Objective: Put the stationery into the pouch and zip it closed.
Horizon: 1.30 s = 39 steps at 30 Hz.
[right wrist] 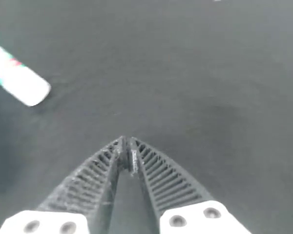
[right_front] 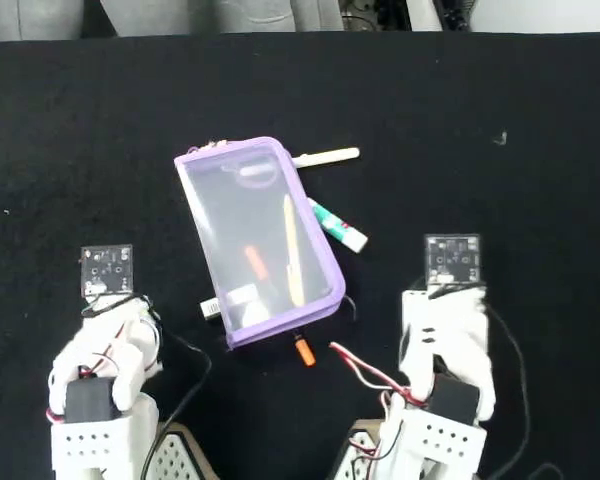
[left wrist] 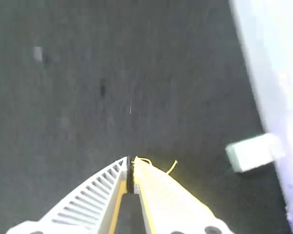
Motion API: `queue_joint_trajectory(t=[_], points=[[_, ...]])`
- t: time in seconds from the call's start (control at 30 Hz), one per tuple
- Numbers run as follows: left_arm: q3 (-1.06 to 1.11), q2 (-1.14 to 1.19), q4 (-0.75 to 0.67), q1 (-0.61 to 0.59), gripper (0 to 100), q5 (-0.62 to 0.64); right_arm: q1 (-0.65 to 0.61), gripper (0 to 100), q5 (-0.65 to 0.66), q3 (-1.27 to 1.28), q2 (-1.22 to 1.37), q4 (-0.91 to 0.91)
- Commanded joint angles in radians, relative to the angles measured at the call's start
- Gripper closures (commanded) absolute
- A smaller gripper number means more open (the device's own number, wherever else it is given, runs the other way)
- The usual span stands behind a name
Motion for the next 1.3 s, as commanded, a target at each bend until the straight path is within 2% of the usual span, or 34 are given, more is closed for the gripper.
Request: queue_joint_trajectory(t=[0.0, 0.07, 0.17, 0.27, 0.33, 0.4, 0.47, 0.63, 0.73, 0.87, 0.97, 1.07, 1.17, 1.27], points=[[-0.101, -0.002, -0.158, 0.001, 97, -0.245, 0.072, 98.6, 0.002, -0.002, -0.087, -0.028], [-0.093, -0.002, -0.255, -0.045, 97, -0.31, 0.072, 98.2, 0.002, -0.002, -0.087, -0.028], [-0.05, -0.002, -0.414, -0.194, 97, -0.262, 0.064, 90.2, 0.002, -0.005, -0.087, -0.034], [0.033, -0.002, -0.575, -0.458, 97, -0.098, 0.038, 80.2, 0.008, -0.038, -0.087, -0.051], [0.088, -0.002, -0.687, -0.645, 97, 0.068, -0.023, 79.5, 0.003, -0.074, -0.087, -0.061], [0.088, 0.0, -0.701, -0.783, 97, 0.227, -0.109, 79.5, 0.002, -0.133, -0.084, -0.063], [0.084, -0.002, -0.671, -0.848, 97, 0.325, -0.207, 79.6, -0.02, -0.205, -0.082, -0.066], [0.081, -0.002, -0.661, -0.851, 97, 0.275, -0.373, 83.5, -0.11, -0.447, 0.048, -0.098], [0.082, -0.002, -0.655, -0.812, 97, 0.249, -0.374, 83.6, -0.141, -0.621, 0.283, -0.152], [0.048, -0.002, -0.555, -0.68, 97, 0.132, -0.348, 83.6, -0.149, -0.94, 0.711, -0.152], [0.033, -0.002, -0.503, -0.644, 97, 0.064, -0.35, 83.5, -0.149, -1.233, 1.044, -0.035], [0.03, -0.002, -0.491, -0.639, 97, 0.041, -0.342, 83.5, -0.147, -1.512, 1.336, 0.219], [0.03, -0.002, -0.491, -0.636, 96, 0.041, -0.347, 83.7, -0.14, -1.672, 1.573, 0.44], [0.036, -0.002, -0.489, -0.602, 85, 0.044, -0.348, 83.8, -0.138, -1.707, 1.732, 0.483]])
